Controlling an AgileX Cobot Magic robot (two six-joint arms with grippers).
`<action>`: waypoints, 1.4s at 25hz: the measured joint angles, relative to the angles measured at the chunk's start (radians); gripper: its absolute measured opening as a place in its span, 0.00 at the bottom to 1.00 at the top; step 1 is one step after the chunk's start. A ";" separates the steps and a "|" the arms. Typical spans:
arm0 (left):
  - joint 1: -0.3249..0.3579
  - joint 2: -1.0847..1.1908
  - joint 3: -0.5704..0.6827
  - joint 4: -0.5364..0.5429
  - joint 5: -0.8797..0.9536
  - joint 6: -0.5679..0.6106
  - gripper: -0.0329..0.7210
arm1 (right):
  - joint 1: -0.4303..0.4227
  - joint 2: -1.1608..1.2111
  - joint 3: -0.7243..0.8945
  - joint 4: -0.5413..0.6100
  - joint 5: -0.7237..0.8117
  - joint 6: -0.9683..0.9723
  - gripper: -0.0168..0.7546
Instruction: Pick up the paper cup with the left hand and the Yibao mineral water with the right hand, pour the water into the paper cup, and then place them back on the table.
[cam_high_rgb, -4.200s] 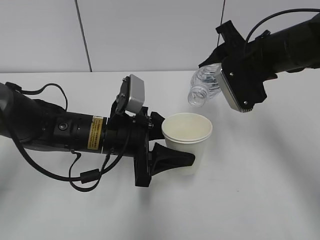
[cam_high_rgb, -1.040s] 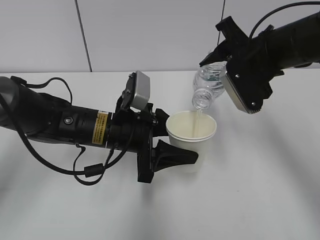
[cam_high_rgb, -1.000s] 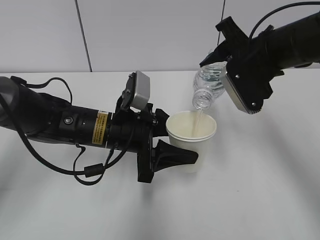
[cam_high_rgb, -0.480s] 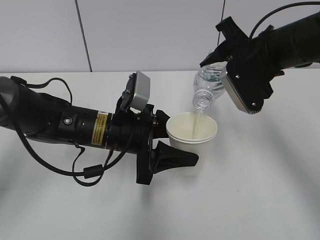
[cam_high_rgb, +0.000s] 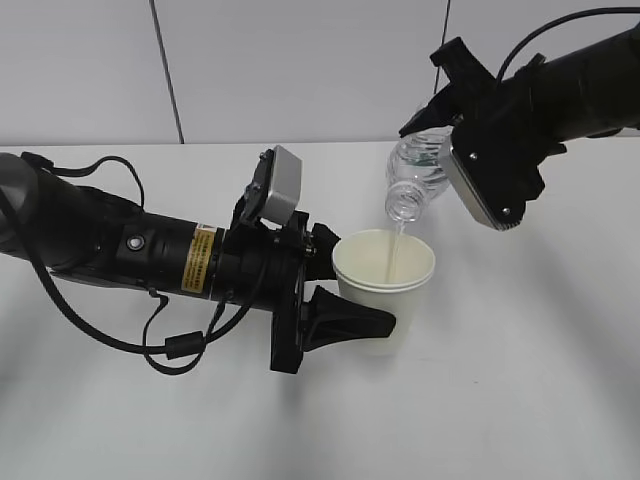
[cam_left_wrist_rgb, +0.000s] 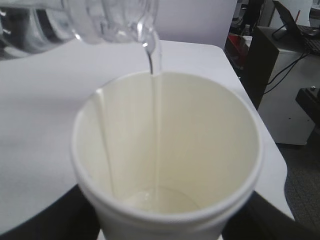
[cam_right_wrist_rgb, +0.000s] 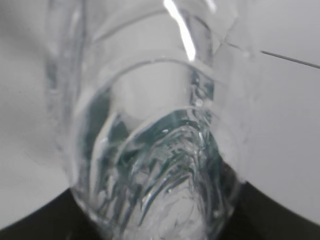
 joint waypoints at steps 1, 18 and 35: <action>0.000 0.000 0.000 0.000 0.000 0.000 0.60 | 0.000 0.000 0.000 0.000 0.000 0.000 0.53; 0.000 0.000 0.000 0.002 -0.001 0.000 0.60 | 0.004 0.000 0.000 -0.039 -0.026 0.000 0.53; 0.000 0.000 0.000 0.005 -0.023 -0.007 0.60 | 0.068 0.000 0.000 -0.042 -0.081 0.000 0.53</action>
